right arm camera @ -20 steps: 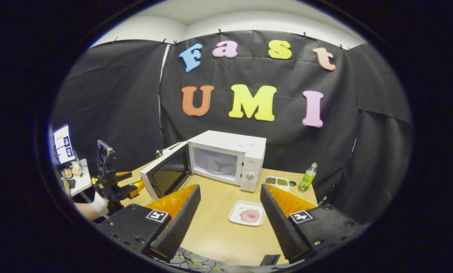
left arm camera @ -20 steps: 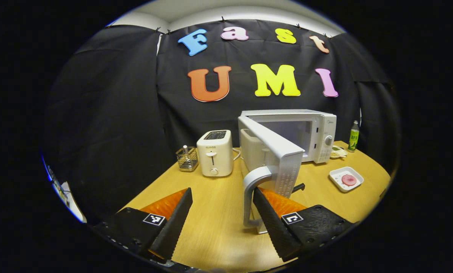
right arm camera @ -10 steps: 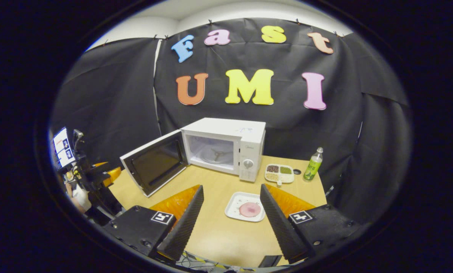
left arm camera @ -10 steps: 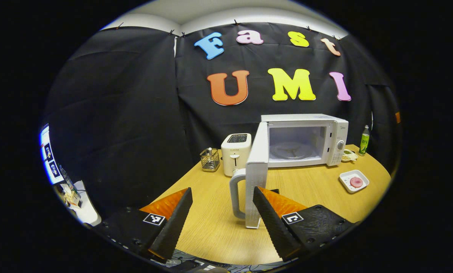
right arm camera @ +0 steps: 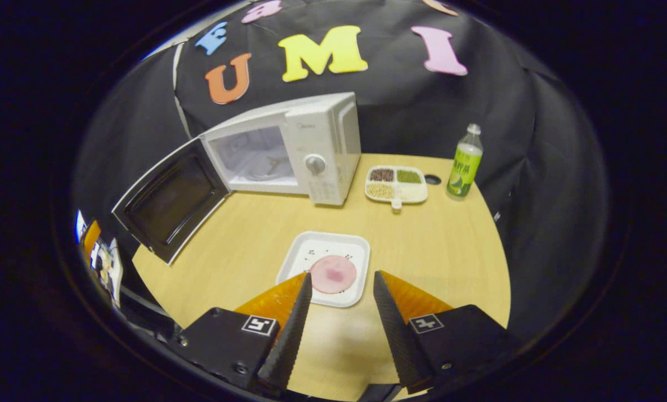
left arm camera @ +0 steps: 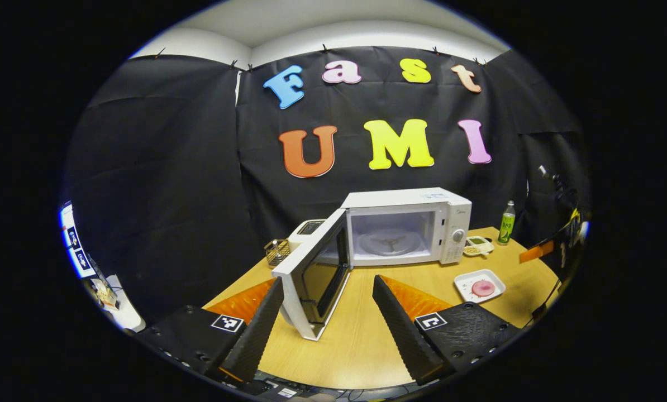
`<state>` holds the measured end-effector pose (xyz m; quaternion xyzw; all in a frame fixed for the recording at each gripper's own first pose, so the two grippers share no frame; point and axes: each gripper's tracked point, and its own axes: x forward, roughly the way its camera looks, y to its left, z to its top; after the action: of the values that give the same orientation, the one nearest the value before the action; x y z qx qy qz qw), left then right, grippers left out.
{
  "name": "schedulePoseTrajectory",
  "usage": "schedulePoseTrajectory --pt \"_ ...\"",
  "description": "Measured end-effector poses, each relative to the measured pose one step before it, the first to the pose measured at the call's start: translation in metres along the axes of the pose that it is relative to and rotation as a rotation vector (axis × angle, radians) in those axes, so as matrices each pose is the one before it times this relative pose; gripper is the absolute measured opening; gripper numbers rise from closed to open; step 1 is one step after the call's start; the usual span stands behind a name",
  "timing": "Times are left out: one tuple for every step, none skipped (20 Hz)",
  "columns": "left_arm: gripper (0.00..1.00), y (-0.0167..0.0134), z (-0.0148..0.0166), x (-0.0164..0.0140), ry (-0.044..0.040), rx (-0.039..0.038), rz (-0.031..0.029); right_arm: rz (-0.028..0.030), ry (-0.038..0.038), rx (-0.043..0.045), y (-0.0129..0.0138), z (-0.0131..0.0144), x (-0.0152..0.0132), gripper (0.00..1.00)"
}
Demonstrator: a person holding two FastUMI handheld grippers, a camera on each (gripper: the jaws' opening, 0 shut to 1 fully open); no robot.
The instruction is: Open the microwave oven with the left hand, put the food in, and close the microwave oven.
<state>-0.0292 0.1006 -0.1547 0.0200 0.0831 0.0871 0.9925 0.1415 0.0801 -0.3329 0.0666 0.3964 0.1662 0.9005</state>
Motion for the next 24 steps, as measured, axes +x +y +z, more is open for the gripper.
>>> schedulePoseTrajectory --pt "0.95 -0.01041 0.00947 -0.00135 -0.0055 -0.00531 -0.00361 0.0158 0.04453 0.04352 -0.00635 -0.00611 0.01664 0.58" --pt "0.95 -0.0093 0.00879 -0.00055 -0.00396 -0.00993 -0.00039 0.0149 0.03806 0.02739 -0.00563 -0.00226 0.01352 0.55" --pt "0.95 -0.00937 0.00717 -0.0002 -0.00077 -0.00996 0.00114 0.01603 0.03368 0.0074 -0.00524 -0.00184 0.01374 0.51" --pt "0.95 -0.00661 0.00738 -0.00064 -0.00259 -0.00772 0.00412 0.00632 0.03284 -0.00165 -0.00512 -0.00019 0.01248 0.61" --pt "0.95 -0.00627 0.00699 0.00044 -0.00188 -0.00328 0.00504 0.01551 0.02659 -0.00568 -0.00393 0.00082 0.01248 0.46" --pt "0.95 -0.00623 0.00627 -0.0007 -0.0031 -0.00001 0.00501 0.01449 0.02129 -0.00162 -0.00202 0.00087 0.00801 0.46" --pt "0.96 -0.00563 0.00553 -0.00048 0.00104 0.00137 0.00606 0.01366 0.02331 0.00595 -0.00167 0.0011 0.00833 0.42" --pt "0.95 -0.00504 0.00478 -0.0012 0.00081 0.00055 0.00443 0.01842 0.01868 0.00847 -0.00044 0.00206 0.00727 0.4" --pt "0.95 -0.00322 0.00325 0.00017 0.00142 0.00129 0.00801 0.00911 0.0181 0.00854 -0.00042 0.00092 0.00451 0.49" --pt "0.96 -0.00328 0.00335 -0.00099 0.00324 0.00095 0.00549 0.00458 0.02561 0.00626 -0.00143 0.00052 0.0055 0.36" --pt "0.96 -0.00152 0.00035 -0.0005 0.00404 0.00213 0.00749 0.00389 0.03223 0.01098 -0.00018 -0.00237 0.00538 0.31" --pt "0.96 -0.00124 0.0004 -0.00131 0.00631 0.00283 0.0087 0.00268 0.03258 0.01065 0.00014 -0.00116 0.00239 0.4" --pt "0.96 -0.00116 0.00027 0.00036 0.00403 0.00271 0.00723 -0.006 0.00542 0.00526 -0.00041 0.00319 0.0031 0.19" --pt "0.96 -0.0007 -0.00014 -0.00134 0.00376 0.00126 0.00679 -0.00221 0.01657 0.00026 -0.0015 -0.00227 -0.00128 0.17" --pt "0.96 -0.00167 0.00039 -0.00148 0.00347 -0.00166 0.0059 -0.00773 0.02171 0.005 -0.0019 0.00024 0.00113 0.21" --pt "0.95 -0.00183 -0.00019 -0.00136 0.00321 -0.00224 0.00388 -0.00318 0.01029 0.01372 -0.00103 0.00162 0.00012 0.18" --pt "0.96 -0.00264 -0.00118 0.00026 0.00215 -0.00143 0.00409 -0.00039 0.01355 0.01719 -0.00231 -0.00035 -0.00221 0.08" --pt "0.96 -0.00106 0.0011 -0.00117 0.00155 -0.00178 0.00571 0.00726 0.01059 0.03504 -0.00105 0.00147 0.00462 0.12" --pt "0.96 0.00018 0.00103 -0.00115 -0.00358 -0.00235 0.0039 0.02286 0.00886 0.03447 0.00123 -0.00067 -0.00112 0.06" --pt "0.96 -0.00226 0.0014 -0.00101 -0.00715 -0.00272 0.00353 0.02934 0.0079 0.02784 0.00115 0.00077 0.0001 0.05" --pt "0.96 -0.0035 0.00114 -0.00028 -0.00441 -0.00367 0.00023 0.03069 0.00371 0.01567 -0.00011 -0.00061 -0.00055 0.04" --pt "0.95 -0.00241 -0.00058 -0.00083 0.00248 -0.00223 -0.00032 0.02745 0.00273 0.00901 -0.00038 0.00106 -0.00025 0.04" --pt "0.96 -0.00072 0.00086 -0.0022 0.00049 0.00036 -0.00165 0.02416 0.00257 0.01469 0.00082 -0.00187 0.00005 0.04" --pt "0.95 -0.0008 0.0005 -0.00103 0.00305 -0.00007 -0.00268 0.02153 -0.00139 0.01324 0.00023 0.00007 -0.00226 0.04"
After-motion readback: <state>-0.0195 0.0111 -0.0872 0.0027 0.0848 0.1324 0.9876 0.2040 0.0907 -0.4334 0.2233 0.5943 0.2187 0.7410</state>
